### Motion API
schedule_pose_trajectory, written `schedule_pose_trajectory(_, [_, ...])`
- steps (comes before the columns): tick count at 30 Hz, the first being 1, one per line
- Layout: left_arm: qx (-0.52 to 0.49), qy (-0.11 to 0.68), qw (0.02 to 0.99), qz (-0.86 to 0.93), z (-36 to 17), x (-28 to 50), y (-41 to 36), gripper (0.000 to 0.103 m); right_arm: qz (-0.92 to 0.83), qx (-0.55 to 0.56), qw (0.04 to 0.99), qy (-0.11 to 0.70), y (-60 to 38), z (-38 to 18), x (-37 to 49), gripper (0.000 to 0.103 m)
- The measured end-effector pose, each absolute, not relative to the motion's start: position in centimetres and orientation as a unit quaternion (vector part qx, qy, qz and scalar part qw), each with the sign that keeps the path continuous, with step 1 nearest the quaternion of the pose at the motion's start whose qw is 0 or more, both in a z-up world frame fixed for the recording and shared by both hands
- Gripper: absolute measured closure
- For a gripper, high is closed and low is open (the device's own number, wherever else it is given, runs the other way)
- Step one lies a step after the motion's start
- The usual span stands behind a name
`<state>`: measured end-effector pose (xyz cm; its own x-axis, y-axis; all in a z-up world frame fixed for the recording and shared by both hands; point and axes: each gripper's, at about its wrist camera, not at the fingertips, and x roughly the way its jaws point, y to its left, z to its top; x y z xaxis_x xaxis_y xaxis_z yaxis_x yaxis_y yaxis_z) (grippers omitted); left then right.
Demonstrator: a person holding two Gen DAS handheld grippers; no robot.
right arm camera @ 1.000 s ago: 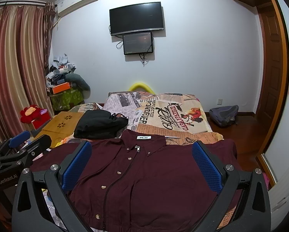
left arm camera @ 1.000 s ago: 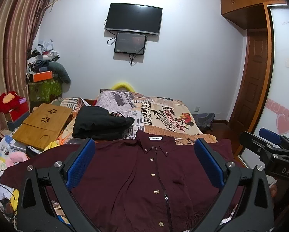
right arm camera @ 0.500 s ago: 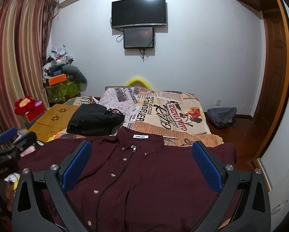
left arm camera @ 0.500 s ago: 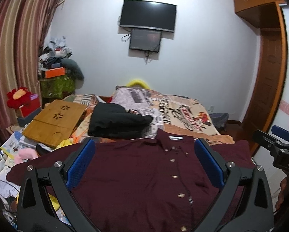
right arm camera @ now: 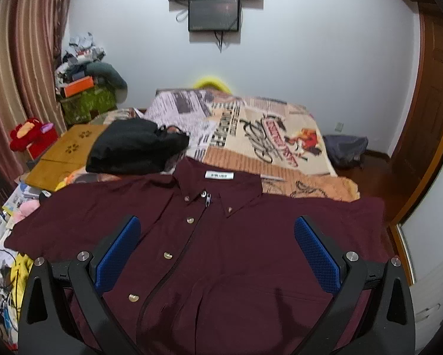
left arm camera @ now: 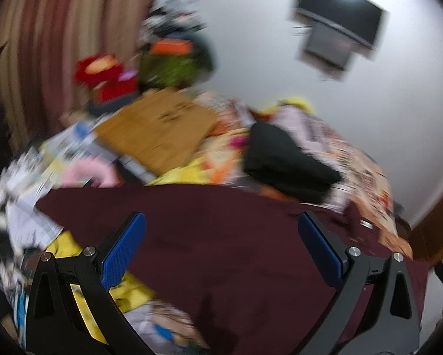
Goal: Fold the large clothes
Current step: 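Grasp the side edge of the maroon shirt with the left tool, then lift the held shirt side and fold it over the shirt body with the left tool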
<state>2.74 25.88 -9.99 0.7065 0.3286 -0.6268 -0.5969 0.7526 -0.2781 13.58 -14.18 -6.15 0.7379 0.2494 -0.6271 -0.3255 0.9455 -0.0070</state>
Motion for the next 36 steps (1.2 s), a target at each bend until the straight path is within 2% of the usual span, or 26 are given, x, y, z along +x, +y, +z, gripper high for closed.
schedule_pose_trajectory(8, [-0.450,0.337,0.786,0.258,-21.3,-0.8,36.9,0.002,0.150,-0.042,0.914,0.375,-13.3,-8.0,15.8,0.000])
schedule_pose_trajectory(10, [-0.494,0.340,0.761,0.247,-23.7,-1.2,37.7,0.009,0.150,-0.045,0.911,0.382,-12.9,-8.3,16.2,0.000])
schedule_pose_trajectory(15, [-0.585,0.326,0.708,0.225,-28.8,-2.0,39.5,0.013,0.156,-0.048,0.905,0.393,-12.2,-8.6,16.9,0.000])
schedule_pose_trajectory(18, [-0.609,0.310,0.697,0.217,-30.1,-1.6,40.3,0.026,0.156,-0.049,0.905,0.393,-12.0,-8.6,17.3,0.000])
schedule_pose_trajectory(20, [-0.597,0.310,0.704,0.228,-30.0,-1.0,41.0,0.033,0.156,-0.048,0.904,0.394,-12.0,-8.6,17.3,0.000])
schedule_pose_trajectory(21, [-0.588,0.314,0.707,0.237,-30.0,-0.6,41.3,0.039,0.155,-0.047,0.904,0.395,-12.1,-8.6,17.3,0.000])
schedule_pose_trajectory(23, [-0.557,0.338,0.711,0.265,-29.9,0.5,41.6,0.060,0.155,-0.044,0.905,0.394,-12.1,-8.5,17.4,0.000])
schedule_pose_trajectory(24, [-0.531,0.358,0.712,0.287,-29.7,1.2,41.6,0.076,0.154,-0.042,0.905,0.393,-12.2,-8.4,17.3,0.000])
schedule_pose_trajectory(25, [-0.514,0.367,0.716,0.297,-29.5,1.6,41.5,0.084,0.154,-0.040,0.906,0.393,-12.3,-8.4,17.3,0.000])
schedule_pose_trajectory(28, [-0.450,0.373,0.743,0.326,-27.2,2.6,40.3,0.092,0.154,-0.036,0.906,0.392,-12.8,-8.3,17.4,0.000])
schedule_pose_trajectory(36, [-0.310,0.287,0.860,0.286,-14.6,5.5,35.0,0.097,0.154,-0.025,0.909,0.387,-14.1,-8.2,17.4,0.000])
